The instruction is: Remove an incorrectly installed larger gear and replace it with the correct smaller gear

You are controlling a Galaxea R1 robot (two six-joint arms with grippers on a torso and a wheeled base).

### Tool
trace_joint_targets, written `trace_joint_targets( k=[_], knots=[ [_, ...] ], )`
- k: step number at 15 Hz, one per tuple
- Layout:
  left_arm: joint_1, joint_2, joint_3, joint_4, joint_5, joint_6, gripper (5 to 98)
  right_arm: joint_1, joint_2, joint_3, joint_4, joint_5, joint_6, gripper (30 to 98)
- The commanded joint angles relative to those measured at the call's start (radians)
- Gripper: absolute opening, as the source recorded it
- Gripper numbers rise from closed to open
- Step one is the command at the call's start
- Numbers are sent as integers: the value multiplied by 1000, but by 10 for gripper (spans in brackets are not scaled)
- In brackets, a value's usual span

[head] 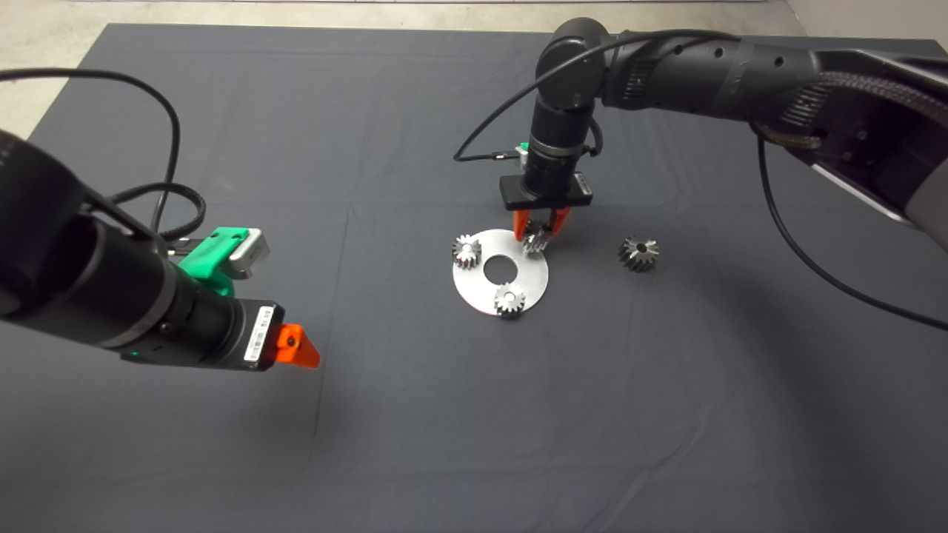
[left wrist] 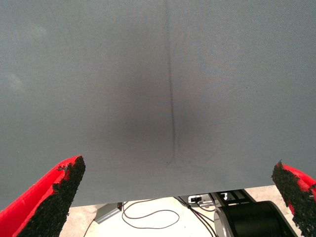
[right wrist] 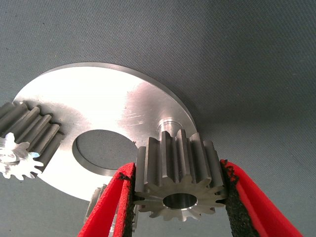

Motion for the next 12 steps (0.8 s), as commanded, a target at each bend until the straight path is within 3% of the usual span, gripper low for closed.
trace_joint_targets(
  k=[1,12],
  knots=[
    [-6,-1,8,8,5,0,976,1,-1,23,15,-129,7,398],
    [-6,1,3,8,5,1,976,3,3,25,10,-129,7,399]
  ],
)
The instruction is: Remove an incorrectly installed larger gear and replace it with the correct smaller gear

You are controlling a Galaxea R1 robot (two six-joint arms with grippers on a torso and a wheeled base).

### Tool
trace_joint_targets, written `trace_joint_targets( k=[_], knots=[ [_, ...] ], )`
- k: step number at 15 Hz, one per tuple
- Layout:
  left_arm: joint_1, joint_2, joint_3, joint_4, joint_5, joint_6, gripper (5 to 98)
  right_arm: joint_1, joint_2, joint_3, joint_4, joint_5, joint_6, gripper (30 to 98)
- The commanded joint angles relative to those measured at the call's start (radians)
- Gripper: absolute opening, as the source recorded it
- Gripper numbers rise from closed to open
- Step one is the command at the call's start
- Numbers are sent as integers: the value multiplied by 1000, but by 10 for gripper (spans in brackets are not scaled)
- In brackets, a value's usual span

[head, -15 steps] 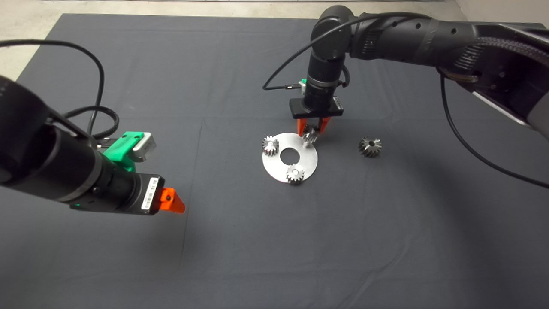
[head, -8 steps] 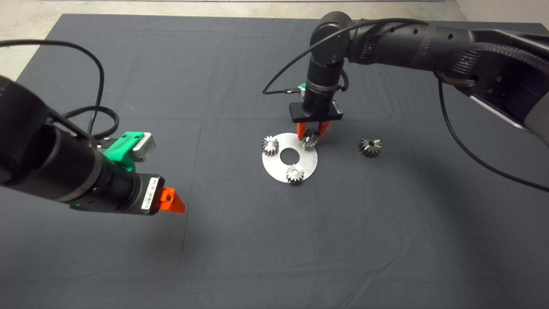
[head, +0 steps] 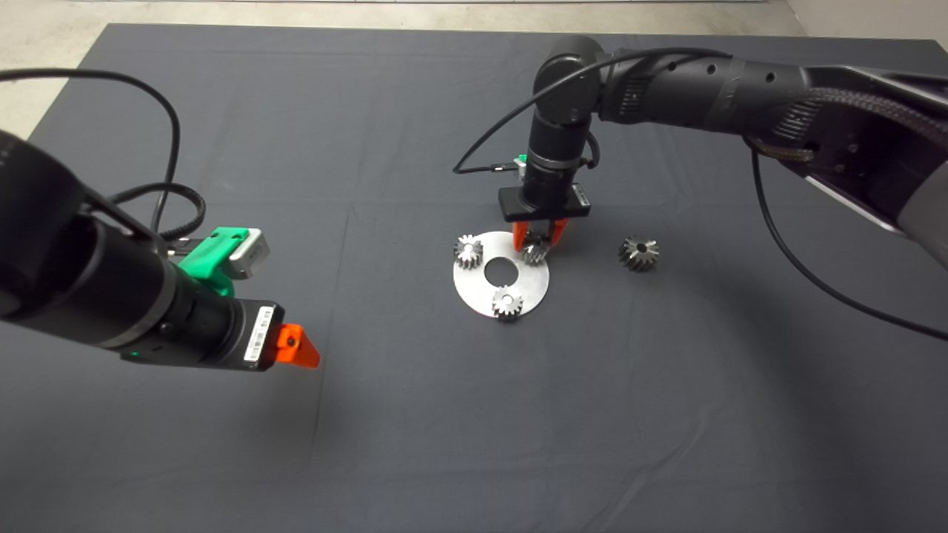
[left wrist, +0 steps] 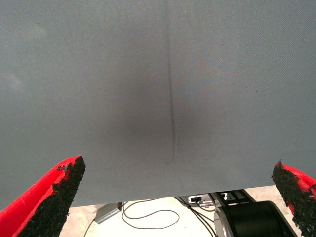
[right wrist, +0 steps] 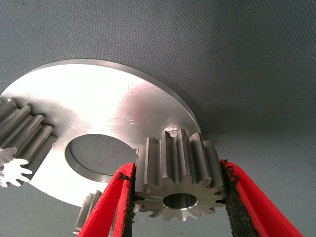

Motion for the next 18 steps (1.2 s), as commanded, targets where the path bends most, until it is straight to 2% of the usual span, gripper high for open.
trace_joint_targets(
  k=[1,10,12,16,18],
  knots=[
    [-6,0,3,8,5,3,976,28,4,16,11,-135,4,399],
    [-5,0,-2,8,5,5,976,29,7,26,8,-134,4,434],
    [-5,-1,-3,8,8,5,976,29,5,40,9,-135,4,483],
    [-5,-1,-14,8,9,8,976,34,4,73,8,-135,4,531],
    [-5,-3,-28,8,11,30,976,52,-1,128,6,-134,14,572]
  ],
)
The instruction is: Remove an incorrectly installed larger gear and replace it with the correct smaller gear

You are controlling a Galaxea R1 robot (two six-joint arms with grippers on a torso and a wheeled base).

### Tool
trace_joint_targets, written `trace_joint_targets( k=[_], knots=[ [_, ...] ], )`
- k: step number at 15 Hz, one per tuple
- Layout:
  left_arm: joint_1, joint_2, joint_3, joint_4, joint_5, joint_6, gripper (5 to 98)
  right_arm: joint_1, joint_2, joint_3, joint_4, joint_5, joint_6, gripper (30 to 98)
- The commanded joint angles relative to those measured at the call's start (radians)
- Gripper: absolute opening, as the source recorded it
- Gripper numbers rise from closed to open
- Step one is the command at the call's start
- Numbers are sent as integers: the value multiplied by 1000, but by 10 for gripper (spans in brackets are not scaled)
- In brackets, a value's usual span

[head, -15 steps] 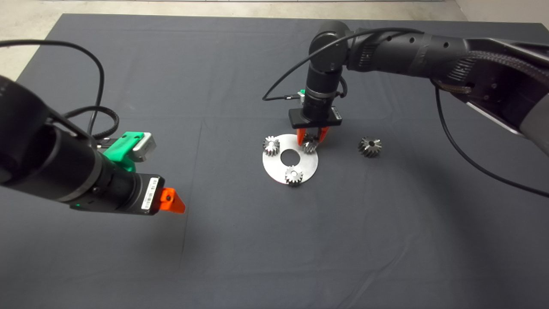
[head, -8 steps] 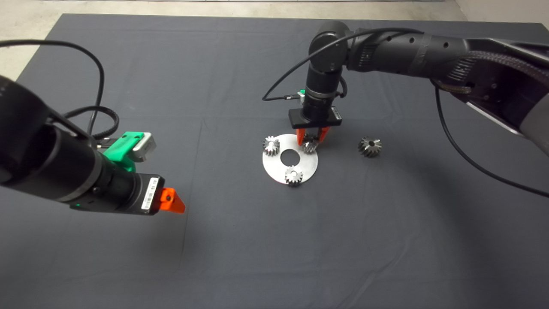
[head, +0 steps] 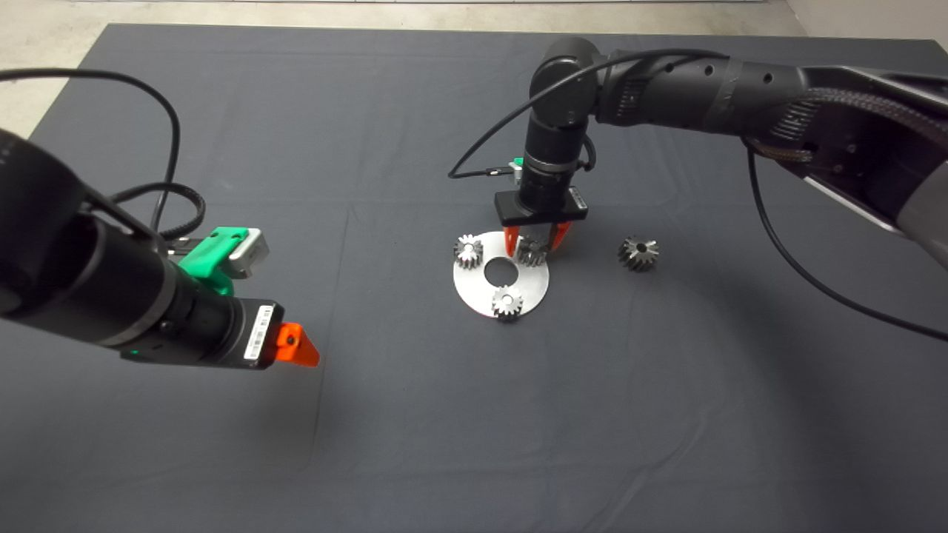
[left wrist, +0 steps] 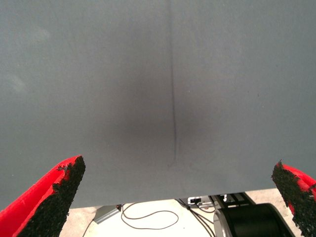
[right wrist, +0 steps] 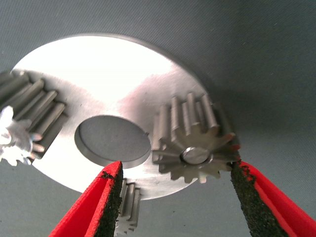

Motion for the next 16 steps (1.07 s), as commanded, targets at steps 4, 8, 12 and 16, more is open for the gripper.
trace_joint_targets(
  k=[4,8,12,16],
  knots=[
    [-7,-5,-32,5,10,52,976,175,-21,274,-7,-128,109,576],
    [-7,-5,-21,1,10,50,976,314,-132,647,-74,-128,300,631],
    [-7,-8,29,-2,12,40,975,373,-241,930,-74,-128,452,631],
    [-7,-27,111,-2,8,-13,976,439,-299,1166,-68,-128,618,631]
  ],
)
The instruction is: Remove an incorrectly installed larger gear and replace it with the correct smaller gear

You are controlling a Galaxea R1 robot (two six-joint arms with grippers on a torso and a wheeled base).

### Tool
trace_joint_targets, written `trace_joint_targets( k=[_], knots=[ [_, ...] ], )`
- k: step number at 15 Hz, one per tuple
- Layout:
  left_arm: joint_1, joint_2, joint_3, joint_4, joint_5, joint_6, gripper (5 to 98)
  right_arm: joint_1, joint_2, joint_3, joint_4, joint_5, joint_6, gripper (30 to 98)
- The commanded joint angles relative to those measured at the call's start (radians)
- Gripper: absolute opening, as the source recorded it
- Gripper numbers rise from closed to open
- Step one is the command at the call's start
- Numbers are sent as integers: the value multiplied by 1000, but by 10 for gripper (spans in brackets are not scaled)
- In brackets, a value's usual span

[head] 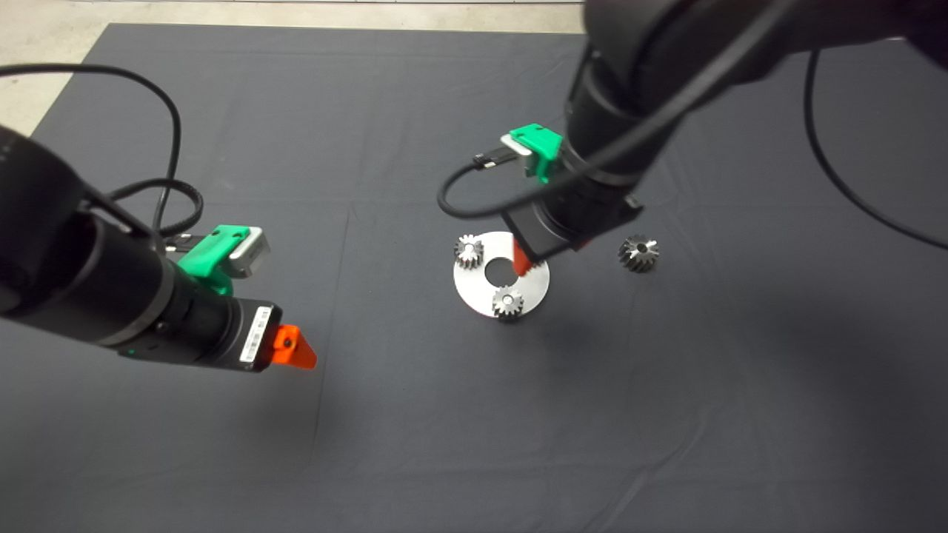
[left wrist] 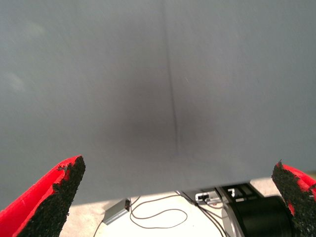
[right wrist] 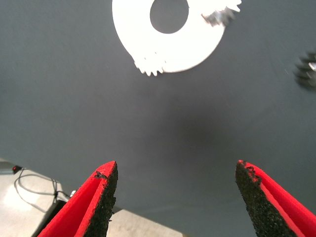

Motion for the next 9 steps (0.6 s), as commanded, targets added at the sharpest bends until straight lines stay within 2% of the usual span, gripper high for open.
trace_joint_targets(
  k=[1,3,5,6,7,9],
  knots=[
    [-7,-17,94,-2,1,-57,976,134,-94,279,-40,-130,224,631],
    [-7,-14,133,-7,-8,-117,976,144,-94,347,-23,-130,304,631],
    [-7,5,136,-23,-17,-155,976,145,-94,378,-5,-127,340,631],
    [-7,25,136,-27,-36,-168,976,146,-87,388,-3,-127,371,631],
    [-7,49,136,-27,-45,-173,976,146,-82,400,-3,-127,390,631],
    [-7,94,132,-28,-46,-191,975,146,-82,410,-2,-128,405,631]
  ],
)
